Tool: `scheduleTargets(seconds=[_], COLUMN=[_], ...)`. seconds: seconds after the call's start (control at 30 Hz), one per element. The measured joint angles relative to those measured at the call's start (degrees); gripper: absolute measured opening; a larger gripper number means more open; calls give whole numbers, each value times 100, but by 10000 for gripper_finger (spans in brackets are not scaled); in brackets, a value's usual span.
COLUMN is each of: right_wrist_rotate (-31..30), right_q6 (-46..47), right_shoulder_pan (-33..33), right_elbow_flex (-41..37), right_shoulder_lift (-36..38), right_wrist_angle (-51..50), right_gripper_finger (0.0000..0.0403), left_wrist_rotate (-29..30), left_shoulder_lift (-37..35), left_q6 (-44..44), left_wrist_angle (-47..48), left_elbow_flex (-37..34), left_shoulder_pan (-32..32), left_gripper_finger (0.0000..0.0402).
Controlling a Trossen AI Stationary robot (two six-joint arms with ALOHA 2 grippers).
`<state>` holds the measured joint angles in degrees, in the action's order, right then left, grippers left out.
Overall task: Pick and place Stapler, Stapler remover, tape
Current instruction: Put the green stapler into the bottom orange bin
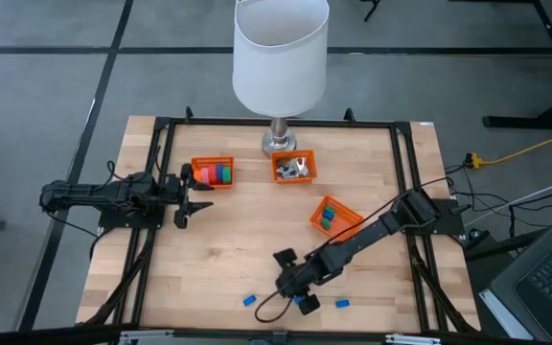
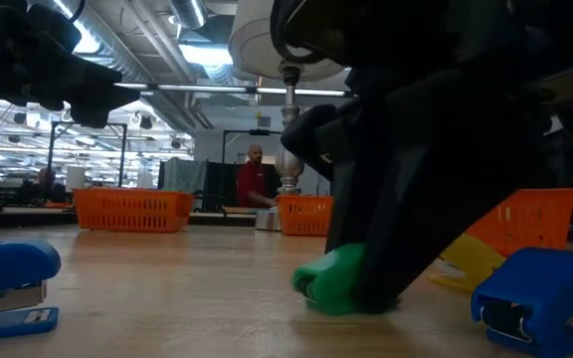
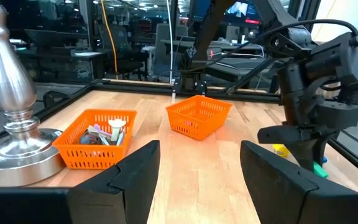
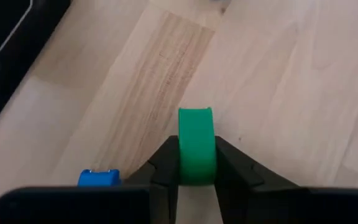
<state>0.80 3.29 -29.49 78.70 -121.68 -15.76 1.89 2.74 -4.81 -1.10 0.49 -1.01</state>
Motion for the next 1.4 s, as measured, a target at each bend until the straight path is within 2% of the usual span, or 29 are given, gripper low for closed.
scheduleTargets(seconds=[0.33, 0.5, 0.7, 0.8, 1.07, 1.23, 1.4], right_wrist_rotate=[-10, -422, -573, -594, -1191, -1338, -1499], right_q6=[221, 279, 398, 402, 640, 858, 1245], right_shoulder_pan=[45, 45, 45, 45, 70, 157, 280], right_elbow_flex=[-15, -13, -11, -11, -14, -285, -949], right_shoulder_lift=[605, 1004, 1391, 1565, 2119, 2492, 3015], right_wrist_angle=[-105, -401, -749, -1012, -1978, -2104, -2037], right_gripper_finger=[72, 74, 74, 75, 75, 79, 80], left_wrist_rotate=[0, 0, 0, 0, 0, 0, 0], left_shoulder_lift=[0, 0, 0, 0, 0, 0, 0], left_q6=[-1, -1, 2, 0, -1, 0, 1], left_wrist_angle=[0, 0, -2, -7, -2, -3, -2], left_elbow_flex=[-2, 0, 1, 1, 1, 0, -1], left_shoulder_pan=[1, 1, 0, 0, 0, 1, 0], left_gripper_finger=[219, 219, 219, 219, 219, 219, 219])
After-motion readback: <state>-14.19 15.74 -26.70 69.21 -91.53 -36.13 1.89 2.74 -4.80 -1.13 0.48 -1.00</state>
